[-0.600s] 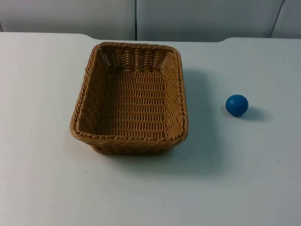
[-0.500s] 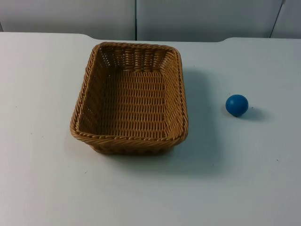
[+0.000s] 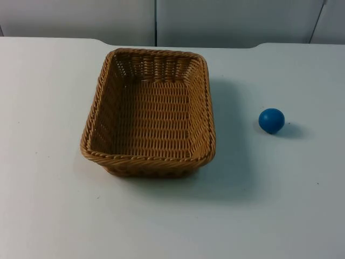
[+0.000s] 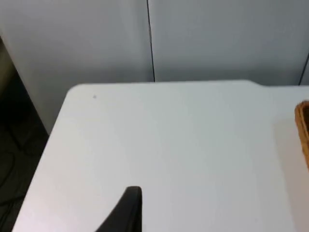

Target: Pick up the basket with the left hand and place the ball into the basket with the right hand.

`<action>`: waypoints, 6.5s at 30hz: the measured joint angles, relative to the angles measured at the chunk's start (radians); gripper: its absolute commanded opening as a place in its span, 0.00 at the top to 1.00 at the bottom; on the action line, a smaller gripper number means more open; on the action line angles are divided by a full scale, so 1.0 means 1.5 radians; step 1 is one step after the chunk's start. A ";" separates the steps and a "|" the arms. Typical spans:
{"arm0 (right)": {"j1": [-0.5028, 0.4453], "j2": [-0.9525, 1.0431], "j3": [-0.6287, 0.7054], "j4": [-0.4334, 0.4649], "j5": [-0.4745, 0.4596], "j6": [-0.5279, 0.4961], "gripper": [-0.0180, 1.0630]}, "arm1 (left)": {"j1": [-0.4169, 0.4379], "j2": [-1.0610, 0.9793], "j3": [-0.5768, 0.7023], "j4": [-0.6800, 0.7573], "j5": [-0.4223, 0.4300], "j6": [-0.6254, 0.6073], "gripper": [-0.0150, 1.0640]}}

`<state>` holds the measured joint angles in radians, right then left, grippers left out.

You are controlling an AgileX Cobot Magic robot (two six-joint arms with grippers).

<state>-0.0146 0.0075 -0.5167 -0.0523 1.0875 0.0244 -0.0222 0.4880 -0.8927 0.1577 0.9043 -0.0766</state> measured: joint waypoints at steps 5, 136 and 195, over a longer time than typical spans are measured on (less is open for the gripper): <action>0.000 0.000 0.000 0.000 0.000 0.000 0.02 | -0.002 0.156 -0.127 -0.018 -0.032 0.000 0.01; 0.000 0.079 -0.066 0.035 0.022 0.002 0.02 | -0.164 0.900 -0.418 -0.443 -0.061 0.067 0.99; 0.196 1.438 -0.575 0.025 -0.395 0.033 0.11 | -0.164 0.925 -0.415 -0.399 -0.089 0.069 0.99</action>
<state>0.2788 2.1638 -1.3790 -0.0144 0.4945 0.0744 -0.2681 1.8756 -1.5157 -0.4411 0.7713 0.0273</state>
